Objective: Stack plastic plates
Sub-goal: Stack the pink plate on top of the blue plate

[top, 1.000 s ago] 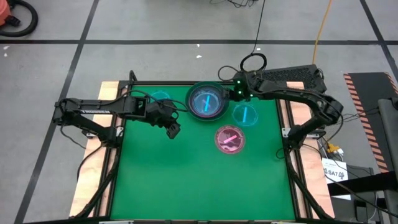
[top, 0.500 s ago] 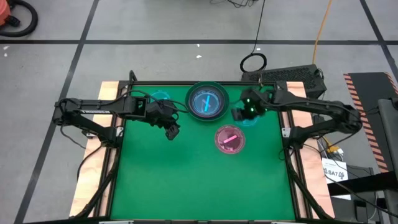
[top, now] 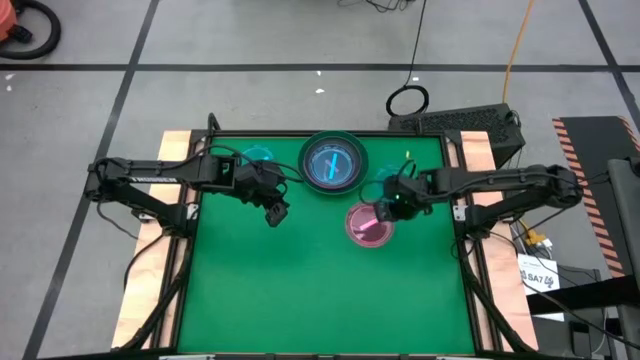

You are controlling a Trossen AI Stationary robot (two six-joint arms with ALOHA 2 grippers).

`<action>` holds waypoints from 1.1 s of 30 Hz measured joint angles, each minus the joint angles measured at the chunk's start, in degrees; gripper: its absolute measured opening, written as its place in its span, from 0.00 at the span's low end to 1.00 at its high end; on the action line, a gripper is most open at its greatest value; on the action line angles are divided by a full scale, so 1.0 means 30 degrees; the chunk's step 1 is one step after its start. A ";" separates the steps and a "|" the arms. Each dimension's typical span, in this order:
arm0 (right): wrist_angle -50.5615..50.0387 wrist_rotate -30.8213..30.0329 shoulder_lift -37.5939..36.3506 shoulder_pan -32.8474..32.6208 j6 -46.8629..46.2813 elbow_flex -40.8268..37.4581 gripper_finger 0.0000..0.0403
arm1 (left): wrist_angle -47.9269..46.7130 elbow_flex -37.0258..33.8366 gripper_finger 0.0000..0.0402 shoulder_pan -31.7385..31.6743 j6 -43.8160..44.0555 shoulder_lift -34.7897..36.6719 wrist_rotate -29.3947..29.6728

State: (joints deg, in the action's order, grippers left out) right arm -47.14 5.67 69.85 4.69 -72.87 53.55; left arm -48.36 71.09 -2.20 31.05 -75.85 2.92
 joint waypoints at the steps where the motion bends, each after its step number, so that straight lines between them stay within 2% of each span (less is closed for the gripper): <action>1: 0.0170 0.0000 0.0000 -0.0231 -0.0346 -0.0285 0.25 | -0.0005 0.0000 0.45 0.0041 0.0012 0.0000 -0.0002; 12: 0.5042 0.0129 -0.0008 -0.0976 -0.3336 -0.4175 0.26 | -0.0611 0.0000 0.45 0.0409 -0.0203 0.0000 -0.0031; 19: 0.5536 0.0181 -0.0001 -0.0976 -0.3485 -0.5448 0.27 | -0.0801 0.0000 0.45 0.0409 0.0068 0.0000 -0.0031; 28: 0.5240 -0.0134 0.0005 -0.0976 -0.3312 -0.5564 0.46 | -0.0799 0.0000 0.45 0.0230 0.0125 0.0000 -0.0031; 33: 0.5228 -0.0918 0.0295 -0.0968 -0.3036 -0.6011 0.49 | -0.0802 0.0000 0.45 -0.0506 -0.0367 0.0000 -0.0543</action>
State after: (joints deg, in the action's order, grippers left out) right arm -31.46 2.92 70.73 1.78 -81.98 35.52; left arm -50.77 71.09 -3.72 29.95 -75.85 1.30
